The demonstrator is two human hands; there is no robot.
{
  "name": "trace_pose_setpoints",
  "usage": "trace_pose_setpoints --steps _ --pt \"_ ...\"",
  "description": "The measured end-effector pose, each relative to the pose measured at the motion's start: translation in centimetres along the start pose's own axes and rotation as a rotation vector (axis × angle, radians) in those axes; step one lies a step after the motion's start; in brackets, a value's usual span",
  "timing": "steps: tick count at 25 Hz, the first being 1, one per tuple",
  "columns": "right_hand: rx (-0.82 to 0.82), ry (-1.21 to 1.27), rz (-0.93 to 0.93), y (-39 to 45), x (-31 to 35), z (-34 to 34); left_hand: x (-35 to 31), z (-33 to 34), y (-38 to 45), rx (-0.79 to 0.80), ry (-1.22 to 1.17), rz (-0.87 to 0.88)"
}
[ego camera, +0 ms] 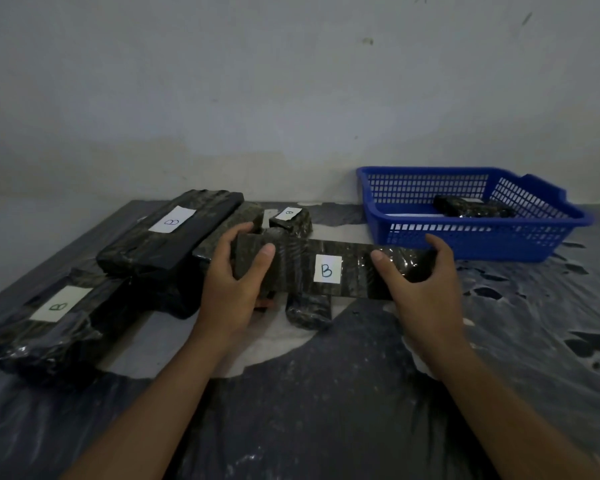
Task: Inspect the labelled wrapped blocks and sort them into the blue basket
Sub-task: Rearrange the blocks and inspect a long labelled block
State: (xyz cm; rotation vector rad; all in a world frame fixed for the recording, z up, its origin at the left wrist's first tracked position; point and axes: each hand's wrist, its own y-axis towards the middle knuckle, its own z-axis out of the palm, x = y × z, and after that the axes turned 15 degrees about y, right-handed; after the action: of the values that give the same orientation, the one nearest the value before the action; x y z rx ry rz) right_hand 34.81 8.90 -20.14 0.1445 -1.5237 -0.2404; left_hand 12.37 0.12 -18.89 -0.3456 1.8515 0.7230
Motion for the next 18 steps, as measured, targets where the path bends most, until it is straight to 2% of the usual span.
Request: trace_pose_setpoints --steps 8,14,18 --pt "-0.002 -0.248 -0.080 -1.4 1.2 0.5 -0.5 1.0 -0.8 -0.120 0.270 0.106" --pt "0.014 -0.262 -0.049 -1.2 0.9 0.3 0.0 1.2 -0.7 -0.144 0.273 0.118" --pt "0.146 -0.208 -0.058 -1.0 0.6 -0.3 -0.1 0.3 -0.6 -0.152 0.282 0.107"
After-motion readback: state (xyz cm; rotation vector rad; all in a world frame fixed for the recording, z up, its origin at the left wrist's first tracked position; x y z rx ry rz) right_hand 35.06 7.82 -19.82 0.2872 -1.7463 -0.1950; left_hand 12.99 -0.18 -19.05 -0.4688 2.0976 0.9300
